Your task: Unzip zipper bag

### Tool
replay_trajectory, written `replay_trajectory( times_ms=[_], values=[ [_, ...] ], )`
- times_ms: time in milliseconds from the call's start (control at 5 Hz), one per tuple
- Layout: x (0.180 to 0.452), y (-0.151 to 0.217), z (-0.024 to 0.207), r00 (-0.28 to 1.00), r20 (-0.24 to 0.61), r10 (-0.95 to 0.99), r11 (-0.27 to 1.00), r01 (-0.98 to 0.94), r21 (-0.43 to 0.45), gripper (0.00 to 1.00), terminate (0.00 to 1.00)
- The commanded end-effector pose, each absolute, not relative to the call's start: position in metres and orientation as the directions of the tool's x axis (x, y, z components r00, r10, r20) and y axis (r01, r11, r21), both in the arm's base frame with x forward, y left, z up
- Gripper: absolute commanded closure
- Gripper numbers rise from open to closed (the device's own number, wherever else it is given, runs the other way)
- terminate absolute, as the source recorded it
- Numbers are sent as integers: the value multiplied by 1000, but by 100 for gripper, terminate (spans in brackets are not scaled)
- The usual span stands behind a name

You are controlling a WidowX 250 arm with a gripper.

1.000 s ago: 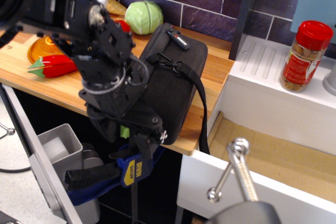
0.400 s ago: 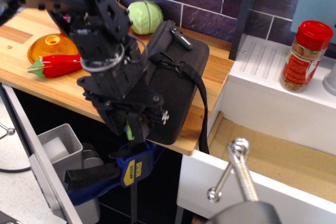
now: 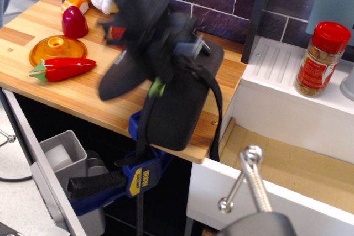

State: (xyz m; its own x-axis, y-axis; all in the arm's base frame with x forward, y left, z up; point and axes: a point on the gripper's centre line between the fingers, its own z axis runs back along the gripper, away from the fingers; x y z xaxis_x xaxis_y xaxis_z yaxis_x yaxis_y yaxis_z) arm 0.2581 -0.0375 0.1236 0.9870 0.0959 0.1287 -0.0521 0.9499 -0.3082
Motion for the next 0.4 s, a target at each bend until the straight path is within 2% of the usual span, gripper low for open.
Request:
replay_trajectory(
  times_ms=[0,200],
  values=[
    [317,-47,191,928,318,195,917,-58,-394,100,0],
    [321,-47,191,948,271,166,936,-65,-346,100,100]
  ],
)
